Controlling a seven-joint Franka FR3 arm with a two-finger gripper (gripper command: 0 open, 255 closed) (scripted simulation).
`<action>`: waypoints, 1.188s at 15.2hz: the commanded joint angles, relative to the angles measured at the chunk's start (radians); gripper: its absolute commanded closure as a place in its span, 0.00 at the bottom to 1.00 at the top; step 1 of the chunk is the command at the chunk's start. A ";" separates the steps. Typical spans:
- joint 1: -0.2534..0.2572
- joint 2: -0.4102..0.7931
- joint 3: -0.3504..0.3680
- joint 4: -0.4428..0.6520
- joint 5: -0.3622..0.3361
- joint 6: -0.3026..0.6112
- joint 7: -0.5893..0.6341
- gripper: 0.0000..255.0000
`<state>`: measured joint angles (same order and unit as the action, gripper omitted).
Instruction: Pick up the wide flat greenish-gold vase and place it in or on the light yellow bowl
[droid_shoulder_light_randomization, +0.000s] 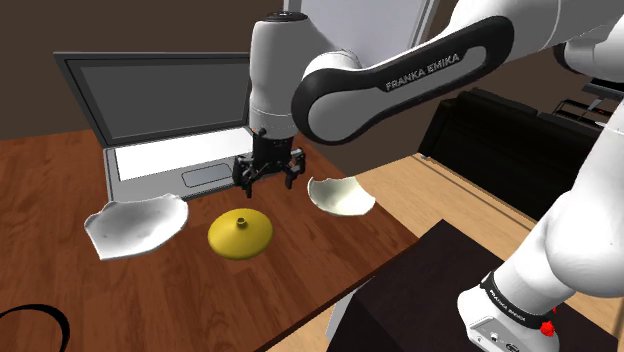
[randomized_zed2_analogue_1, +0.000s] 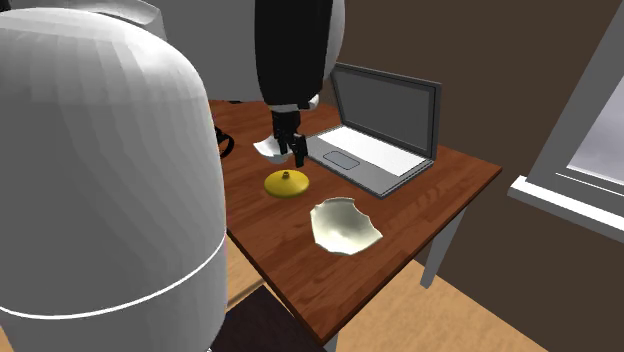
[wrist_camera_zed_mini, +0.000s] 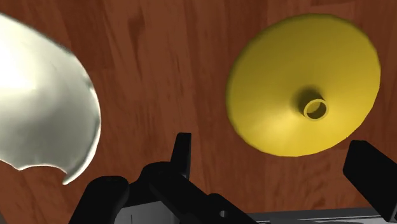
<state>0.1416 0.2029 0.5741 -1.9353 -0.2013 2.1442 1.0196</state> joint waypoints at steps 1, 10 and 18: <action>0.039 0.092 -0.005 0.081 -0.059 -0.013 0.061 0.00; 0.131 0.285 -0.046 0.217 -0.164 0.004 0.154 0.00; 0.134 0.303 -0.054 0.208 -0.177 0.029 0.161 0.00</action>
<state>0.2760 0.5056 0.5207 -1.7270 -0.3780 2.1728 1.1810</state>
